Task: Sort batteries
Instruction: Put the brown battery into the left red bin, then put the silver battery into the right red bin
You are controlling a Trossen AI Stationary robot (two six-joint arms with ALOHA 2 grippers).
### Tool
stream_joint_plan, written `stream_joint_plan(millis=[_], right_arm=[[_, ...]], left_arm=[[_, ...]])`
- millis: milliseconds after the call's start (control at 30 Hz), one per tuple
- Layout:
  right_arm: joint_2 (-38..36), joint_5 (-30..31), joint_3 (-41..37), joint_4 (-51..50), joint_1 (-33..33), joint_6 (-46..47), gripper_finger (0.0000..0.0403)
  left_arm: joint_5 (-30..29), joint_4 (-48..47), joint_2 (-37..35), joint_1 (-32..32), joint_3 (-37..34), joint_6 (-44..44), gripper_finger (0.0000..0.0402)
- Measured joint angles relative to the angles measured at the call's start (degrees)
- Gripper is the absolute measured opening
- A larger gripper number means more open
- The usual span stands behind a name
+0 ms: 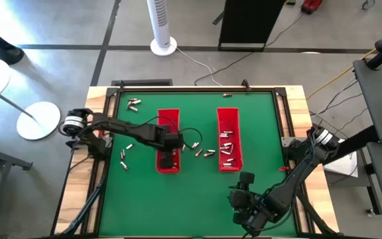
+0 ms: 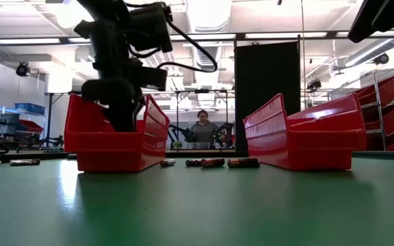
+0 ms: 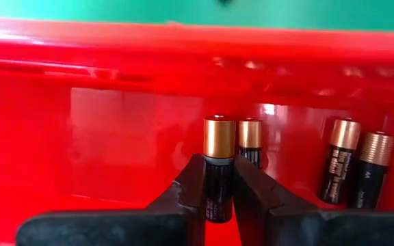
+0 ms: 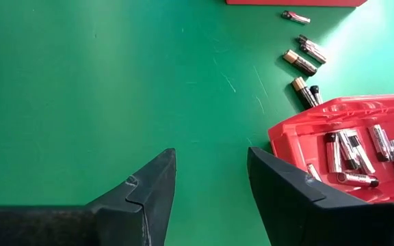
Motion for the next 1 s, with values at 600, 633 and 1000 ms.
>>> stream_joint_plan(millis=[600,633,1000], right_arm=[[0.0,0.0,0.0,0.0,0.0,0.1,0.0184],[0.0,0.0,0.0,0.0,0.0,-0.1,0.0184],[-0.3,0.5,3.1,-0.2,-2.0,-8.2,0.0195]], left_arm=[[-0.1,0.6,3.0,0.0,0.0,2.4,0.0084],[-0.1,0.6,2.9,0.0,0.0,2.4,0.0087],[-0.2,-4.6,-0.7,-0.2,5.4,3.4,0.0133]])
